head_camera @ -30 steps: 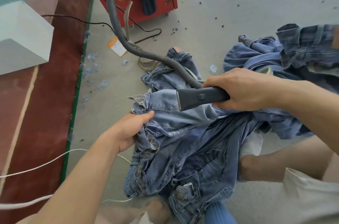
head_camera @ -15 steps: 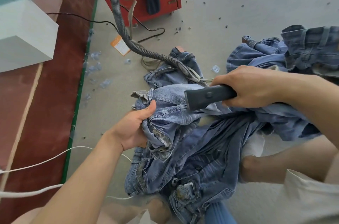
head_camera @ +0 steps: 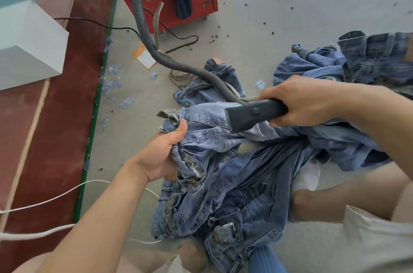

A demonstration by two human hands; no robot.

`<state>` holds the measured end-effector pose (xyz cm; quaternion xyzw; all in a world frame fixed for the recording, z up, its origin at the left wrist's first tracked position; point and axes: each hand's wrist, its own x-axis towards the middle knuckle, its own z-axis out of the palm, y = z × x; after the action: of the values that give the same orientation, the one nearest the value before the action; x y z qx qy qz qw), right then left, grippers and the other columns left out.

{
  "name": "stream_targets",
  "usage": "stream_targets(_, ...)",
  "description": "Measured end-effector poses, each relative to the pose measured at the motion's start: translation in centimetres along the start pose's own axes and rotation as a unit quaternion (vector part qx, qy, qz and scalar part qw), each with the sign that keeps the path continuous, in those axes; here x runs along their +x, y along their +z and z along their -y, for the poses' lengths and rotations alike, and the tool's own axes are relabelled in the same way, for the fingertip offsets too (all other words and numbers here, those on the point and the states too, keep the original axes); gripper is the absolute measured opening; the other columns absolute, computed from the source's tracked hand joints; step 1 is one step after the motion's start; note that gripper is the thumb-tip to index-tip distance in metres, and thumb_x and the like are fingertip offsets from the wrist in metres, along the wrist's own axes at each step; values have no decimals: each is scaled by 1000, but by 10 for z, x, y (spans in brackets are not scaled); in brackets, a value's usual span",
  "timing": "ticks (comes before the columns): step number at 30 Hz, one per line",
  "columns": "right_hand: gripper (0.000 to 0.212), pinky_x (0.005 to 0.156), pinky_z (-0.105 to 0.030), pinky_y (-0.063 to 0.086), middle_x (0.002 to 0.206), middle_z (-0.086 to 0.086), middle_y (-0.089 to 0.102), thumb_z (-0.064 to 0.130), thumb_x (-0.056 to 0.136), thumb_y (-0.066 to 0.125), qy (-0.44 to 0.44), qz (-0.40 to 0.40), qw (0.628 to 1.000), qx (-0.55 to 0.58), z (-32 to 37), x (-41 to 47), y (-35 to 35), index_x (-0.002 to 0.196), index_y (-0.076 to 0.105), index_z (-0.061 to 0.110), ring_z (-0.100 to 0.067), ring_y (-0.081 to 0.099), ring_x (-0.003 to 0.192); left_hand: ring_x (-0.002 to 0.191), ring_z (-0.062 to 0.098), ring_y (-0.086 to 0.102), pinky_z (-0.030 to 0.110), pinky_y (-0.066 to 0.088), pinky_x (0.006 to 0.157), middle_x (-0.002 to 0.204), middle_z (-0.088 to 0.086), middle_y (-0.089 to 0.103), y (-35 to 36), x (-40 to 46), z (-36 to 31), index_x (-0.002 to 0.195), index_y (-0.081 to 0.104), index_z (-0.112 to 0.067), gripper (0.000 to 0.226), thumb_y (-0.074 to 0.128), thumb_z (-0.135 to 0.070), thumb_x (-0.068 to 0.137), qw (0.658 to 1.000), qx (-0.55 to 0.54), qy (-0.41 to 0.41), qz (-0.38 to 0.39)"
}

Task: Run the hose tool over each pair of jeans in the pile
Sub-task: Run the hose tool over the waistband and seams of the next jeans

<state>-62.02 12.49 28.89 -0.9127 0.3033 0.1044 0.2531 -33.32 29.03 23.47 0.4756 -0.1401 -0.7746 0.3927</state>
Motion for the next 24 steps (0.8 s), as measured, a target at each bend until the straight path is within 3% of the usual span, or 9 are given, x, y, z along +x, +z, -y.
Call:
stream_targets(4, 28, 73, -28, 48, 87, 17, 67, 44, 86, 77, -43, 33, 998, 16, 26, 7, 11, 109, 62, 40, -2, 60, 82, 131, 36, 60, 41, 56, 99, 143, 19, 61, 2, 2, 0, 137, 64, -11, 59, 54, -54, 98, 999, 50, 8, -12)
stream_targets(8, 32, 75, -29, 49, 91, 15, 68, 51, 87, 75, -82, 6, 997, 11, 46, 12, 17, 114, 63, 38, -5, 60, 81, 133, 38, 58, 47, 51, 108, 142, 20, 61, 1, 3, 4, 141, 61, -14, 62, 46, -58, 100, 997, 76, 10, -15)
stream_targets(13, 32, 73, -28, 48, 86, 17, 68, 50, 86, 74, -69, -12, 997, 33, 45, 9, 13, 115, 63, 40, -2, 60, 79, 129, 35, 61, 38, 57, 99, 139, 20, 63, 3, 1, 0, 140, 62, -15, 59, 43, -57, 102, 997, 72, 21, -8)
stream_targets(16, 28, 63, -21, 41, 75, 19, 65, 48, 83, 74, -39, -19, 998, 39, 33, 7, 6, 107, 63, 41, 6, 59, 79, 131, 34, 60, 44, 50, 109, 140, 17, 63, 4, 0, -1, 142, 59, -17, 59, 41, -57, 103, 995, 95, 28, -10)
stream_targets(19, 24, 62, -27, 41, 81, 30, 64, 46, 82, 75, 0, -4, 999, 33, 24, 5, -5, 103, 63, 41, 5, 59, 76, 131, 30, 61, 44, 49, 111, 140, 12, 64, 3, 1, -1, 144, 56, -13, 66, 44, -61, 99, 993, 111, 21, -26)
stream_targets(21, 21, 65, -30, 44, 74, 18, 66, 45, 82, 76, -1, 9, 1000, 29, 28, 6, -4, 98, 63, 41, 0, 60, 71, 130, 31, 61, 46, 45, 113, 139, 14, 65, 3, 2, 0, 142, 58, -11, 68, 44, -62, 98, 993, 114, 20, -31)
stream_targets(24, 27, 69, -30, 49, 80, 16, 67, 49, 83, 74, -45, 18, 999, 15, 52, 12, 6, 106, 63, 41, 0, 60, 74, 127, 35, 63, 47, 48, 112, 136, 18, 66, 7, 3, 0, 138, 61, -10, 70, 42, -63, 98, 993, 114, 16, -28)
